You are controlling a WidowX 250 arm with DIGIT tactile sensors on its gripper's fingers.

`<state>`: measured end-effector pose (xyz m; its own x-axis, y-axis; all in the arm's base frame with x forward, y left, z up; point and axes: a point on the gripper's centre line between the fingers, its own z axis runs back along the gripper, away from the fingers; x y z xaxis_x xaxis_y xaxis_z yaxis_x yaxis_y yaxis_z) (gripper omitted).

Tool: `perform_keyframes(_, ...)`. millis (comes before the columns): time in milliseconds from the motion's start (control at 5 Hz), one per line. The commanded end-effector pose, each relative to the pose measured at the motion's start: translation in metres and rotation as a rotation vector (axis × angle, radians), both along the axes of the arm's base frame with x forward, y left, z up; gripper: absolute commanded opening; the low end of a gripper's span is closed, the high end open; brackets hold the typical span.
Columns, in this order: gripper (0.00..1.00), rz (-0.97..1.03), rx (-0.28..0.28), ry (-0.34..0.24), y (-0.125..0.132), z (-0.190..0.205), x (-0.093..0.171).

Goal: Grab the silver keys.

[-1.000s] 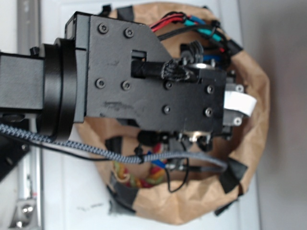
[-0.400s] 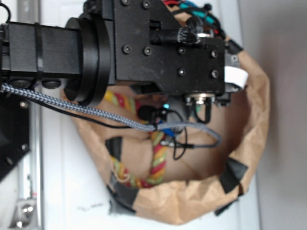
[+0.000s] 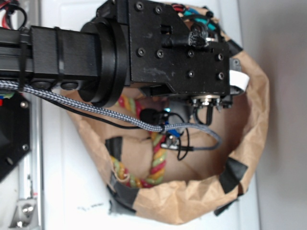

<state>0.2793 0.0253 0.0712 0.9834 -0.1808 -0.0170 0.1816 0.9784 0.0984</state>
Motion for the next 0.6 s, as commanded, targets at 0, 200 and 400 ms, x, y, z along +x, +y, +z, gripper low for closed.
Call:
perform_keyframes(0,0.0,0.006,0.04,-0.069,-0.0052,0.0024,0.0024)
perform_keyframes(200,0.0,0.013,0.042,-0.074,-0.0042,0.0037,-0.0003)
perform_keyframes(400,0.0,0.033,0.029,-0.076,-0.0015,0.0121,-0.0025)
